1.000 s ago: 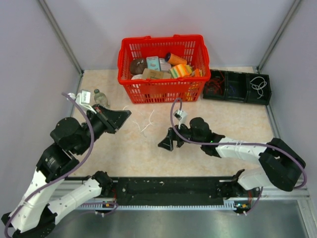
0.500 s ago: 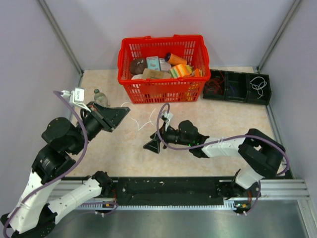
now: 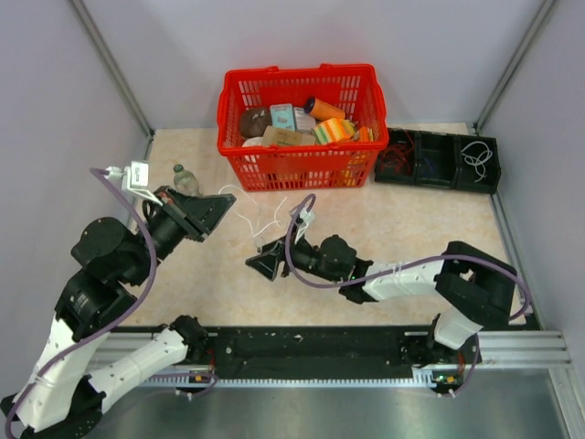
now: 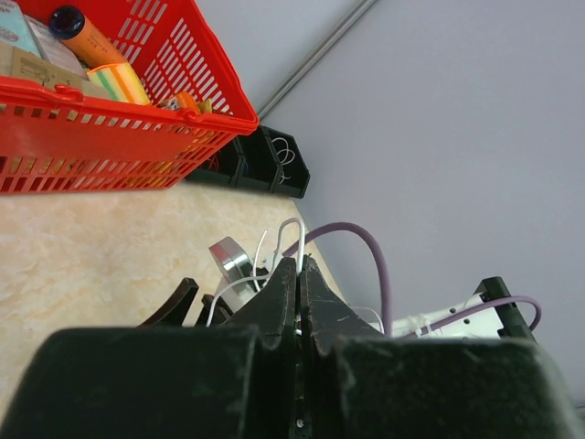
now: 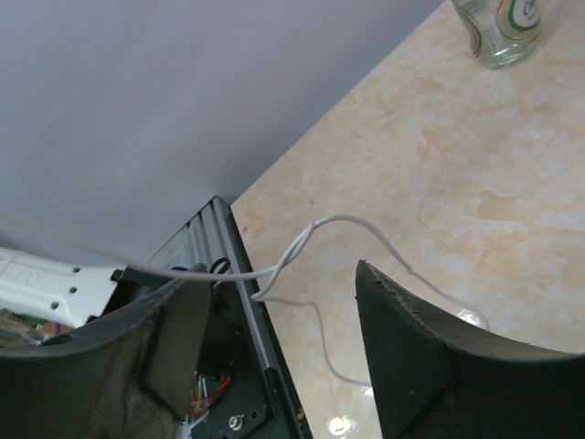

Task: Untangle the cables

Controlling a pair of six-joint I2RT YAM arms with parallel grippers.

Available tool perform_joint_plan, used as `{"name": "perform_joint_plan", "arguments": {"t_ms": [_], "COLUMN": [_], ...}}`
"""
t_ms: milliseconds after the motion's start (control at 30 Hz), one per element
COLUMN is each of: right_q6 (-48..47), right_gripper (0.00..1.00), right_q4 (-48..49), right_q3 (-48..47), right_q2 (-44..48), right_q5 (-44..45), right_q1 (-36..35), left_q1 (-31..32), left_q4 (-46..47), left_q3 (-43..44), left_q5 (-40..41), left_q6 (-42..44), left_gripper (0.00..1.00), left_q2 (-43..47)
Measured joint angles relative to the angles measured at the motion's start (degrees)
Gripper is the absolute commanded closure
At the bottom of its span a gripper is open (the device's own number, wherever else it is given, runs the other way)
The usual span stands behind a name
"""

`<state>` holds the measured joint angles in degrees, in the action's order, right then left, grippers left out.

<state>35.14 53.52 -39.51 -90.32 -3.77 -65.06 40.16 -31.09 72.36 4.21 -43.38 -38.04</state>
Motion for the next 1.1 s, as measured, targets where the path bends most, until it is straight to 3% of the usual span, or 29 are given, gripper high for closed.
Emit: {"name": "perform_joint_plan", "arguments": {"t_ms": [67,233,467,733,933,1100], "right_q6": [1.4,4.1,7.0,9.0,4.0,0.0], "right_gripper": [0.53,1.0,1.0,1.0,1.0,1.0], "right_q4": [-0.5,-2.7,-8.2,-19.7,-39.5,-55.4], "right_q3": [-1.4,-3.0,6.1,23.5,19.5,7.4], "right_q2": [-1.2,-2.6,3.8,24.9,45.5,46.2], "right_q5": [2.1,7.3,12.6,12.4,12.1,8.5], "right_q1": [-0.1,-0.1,2.2,16.7,20.4,27.3], "left_q1": [0.0,0.0,0.0,0.0,0.0,0.0], "left_q4": [0.0,0.0,-3.3,-7.4,-7.7,-6.8], "left_q3": [0.3,0.8,2.3,7.7,3.3,-8.9], "left_q5": [0.0,0.3,6.2,17.4,20.0,19.9], "left_q6": [0.0,0.0,2.2,7.4,8.6,7.8], "left_gripper": [1.0,1.0,1.0,1.0,1.0,1.0], "left_q2": [0.0,0.1,1.9,6.1,6.4,2.7]}}
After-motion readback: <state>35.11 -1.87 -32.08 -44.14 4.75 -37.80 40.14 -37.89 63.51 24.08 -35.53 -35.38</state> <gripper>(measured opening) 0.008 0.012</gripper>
